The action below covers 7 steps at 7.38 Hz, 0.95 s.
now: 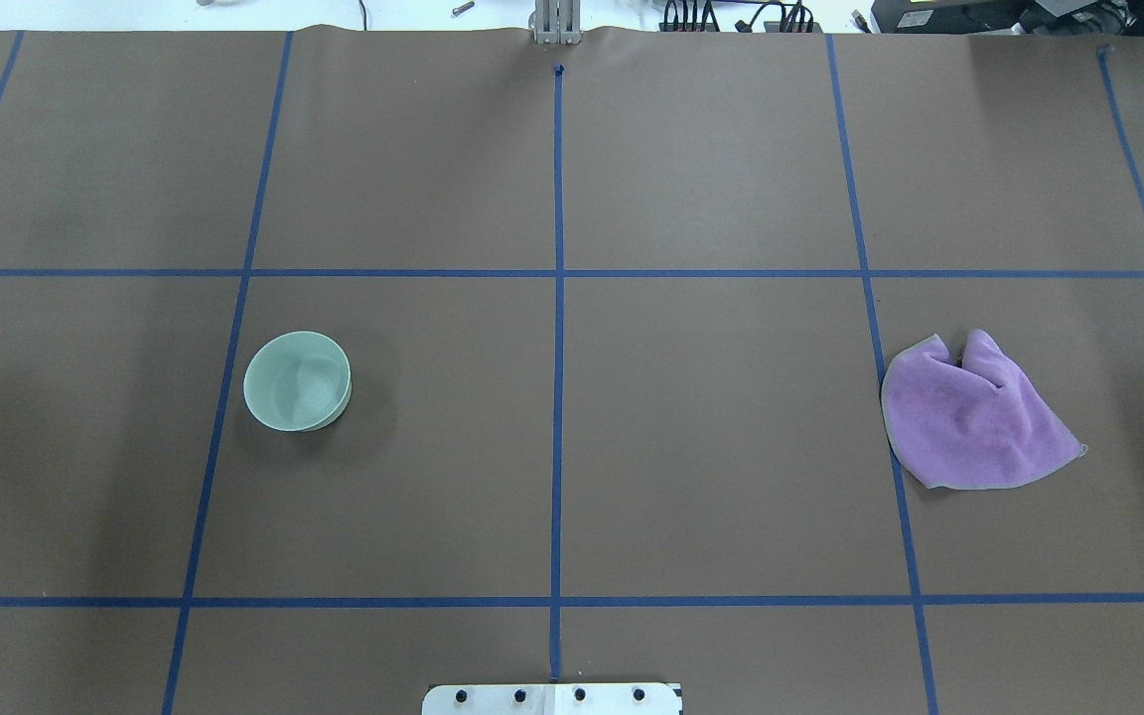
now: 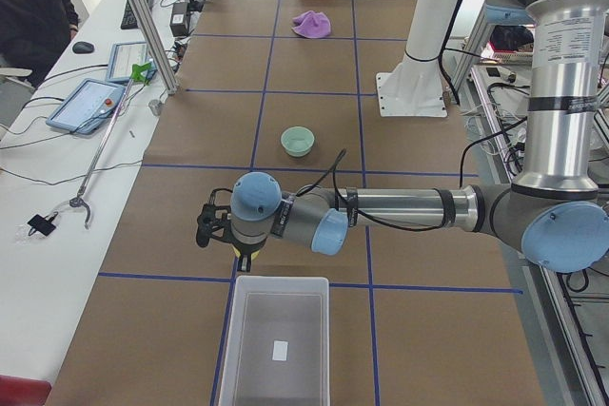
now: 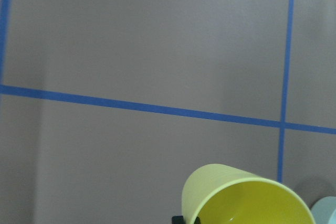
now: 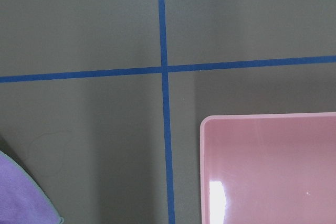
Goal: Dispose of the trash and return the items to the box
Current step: 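Lift the yellow cup and carry it over the clear bin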
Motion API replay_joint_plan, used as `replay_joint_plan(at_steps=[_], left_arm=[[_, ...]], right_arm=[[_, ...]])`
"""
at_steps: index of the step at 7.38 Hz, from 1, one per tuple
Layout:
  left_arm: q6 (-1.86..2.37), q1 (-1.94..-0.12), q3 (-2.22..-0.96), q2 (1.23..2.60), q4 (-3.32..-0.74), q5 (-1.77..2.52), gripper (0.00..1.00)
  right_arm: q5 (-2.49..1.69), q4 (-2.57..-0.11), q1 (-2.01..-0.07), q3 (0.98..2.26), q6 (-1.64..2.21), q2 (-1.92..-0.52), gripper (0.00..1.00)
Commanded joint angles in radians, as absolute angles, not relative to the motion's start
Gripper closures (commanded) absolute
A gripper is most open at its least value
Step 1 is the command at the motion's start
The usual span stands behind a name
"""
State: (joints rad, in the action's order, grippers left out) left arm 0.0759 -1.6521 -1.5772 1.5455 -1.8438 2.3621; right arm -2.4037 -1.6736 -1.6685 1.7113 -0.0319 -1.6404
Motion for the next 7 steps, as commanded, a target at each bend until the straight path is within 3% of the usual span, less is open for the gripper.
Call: replay_joint_plan(at_steps=[1,4,7], left_arm=[[-0.249,-1.761,-1.525,1.531,-1.701,2.215,1.0],[-0.235,-1.763,-1.427,1.384,-1.938,2.223,1.0],[-0.283,-1.77,-1.144,1.494,-2.071,2.38,1.0]], right_arm=[[-2.404,-1.674,-1.657,1.712,-0.028,-1.64,0.0],[-2.404,-1.674,-1.651,1.713,-0.028,-1.64,0.0],[-2.404,-1.672,-1.646,1.713,-0.028,-1.638,0.0]])
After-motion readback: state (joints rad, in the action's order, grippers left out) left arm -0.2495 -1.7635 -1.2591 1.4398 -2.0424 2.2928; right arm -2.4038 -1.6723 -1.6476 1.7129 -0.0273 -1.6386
